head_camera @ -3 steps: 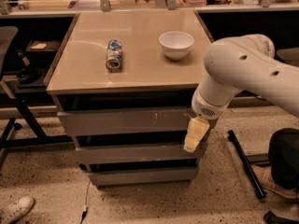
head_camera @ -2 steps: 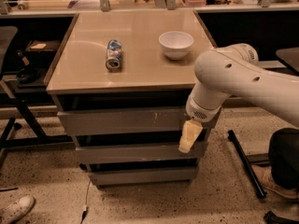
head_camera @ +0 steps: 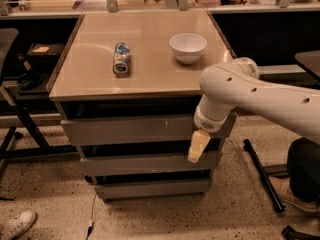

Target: Open top drawer

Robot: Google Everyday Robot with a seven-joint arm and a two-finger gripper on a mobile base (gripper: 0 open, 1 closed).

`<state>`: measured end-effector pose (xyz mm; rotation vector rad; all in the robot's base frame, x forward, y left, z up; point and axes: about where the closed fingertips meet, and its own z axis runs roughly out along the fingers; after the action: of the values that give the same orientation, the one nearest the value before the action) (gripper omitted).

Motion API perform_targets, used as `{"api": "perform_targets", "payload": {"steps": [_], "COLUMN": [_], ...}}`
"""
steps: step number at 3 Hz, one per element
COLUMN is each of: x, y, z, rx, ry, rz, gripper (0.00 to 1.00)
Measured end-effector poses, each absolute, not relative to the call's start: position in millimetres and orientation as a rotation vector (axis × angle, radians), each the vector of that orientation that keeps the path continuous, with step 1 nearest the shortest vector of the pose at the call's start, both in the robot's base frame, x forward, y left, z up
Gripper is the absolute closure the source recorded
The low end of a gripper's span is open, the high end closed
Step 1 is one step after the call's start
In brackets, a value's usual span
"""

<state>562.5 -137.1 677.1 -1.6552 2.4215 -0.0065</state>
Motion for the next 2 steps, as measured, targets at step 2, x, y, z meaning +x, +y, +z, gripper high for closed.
{"api": "perform_targets", "payload": {"steps": [2], "x": [588], "y": [-139], "z": [660], "rx": [-1.672], "ry": [2.406], "rz": [-0.036], "gripper": [0.00]}}
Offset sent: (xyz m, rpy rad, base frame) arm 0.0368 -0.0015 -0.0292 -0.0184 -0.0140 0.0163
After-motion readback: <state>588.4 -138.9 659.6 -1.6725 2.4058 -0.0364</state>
